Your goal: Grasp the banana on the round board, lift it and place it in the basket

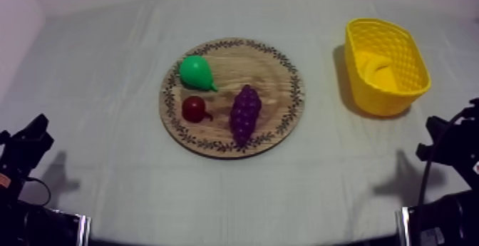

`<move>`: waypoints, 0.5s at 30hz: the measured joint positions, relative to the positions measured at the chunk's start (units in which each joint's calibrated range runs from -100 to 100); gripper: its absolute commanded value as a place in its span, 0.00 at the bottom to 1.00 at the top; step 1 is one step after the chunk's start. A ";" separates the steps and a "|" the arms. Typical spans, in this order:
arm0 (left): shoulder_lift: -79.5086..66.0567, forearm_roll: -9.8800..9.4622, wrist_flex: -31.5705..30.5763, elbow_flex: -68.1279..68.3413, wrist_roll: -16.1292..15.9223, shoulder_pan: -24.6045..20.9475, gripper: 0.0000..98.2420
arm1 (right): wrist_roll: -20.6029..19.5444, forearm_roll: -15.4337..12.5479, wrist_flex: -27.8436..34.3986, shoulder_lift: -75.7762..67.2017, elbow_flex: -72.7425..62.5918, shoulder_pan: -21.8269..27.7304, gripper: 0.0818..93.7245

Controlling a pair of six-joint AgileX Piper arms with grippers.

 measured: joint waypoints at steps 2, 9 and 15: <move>0.00 0.00 0.00 0.00 0.00 0.00 0.00 | -0.75 -0.07 0.55 -1.41 -0.27 0.20 0.00; 0.00 0.00 0.00 0.00 0.00 0.00 0.00 | -2.23 -0.13 -2.23 -2.49 0.90 1.12 0.00; 0.00 0.00 0.00 0.00 0.00 0.00 0.00 | 2.50 -0.13 -5.91 -2.49 1.20 1.39 0.00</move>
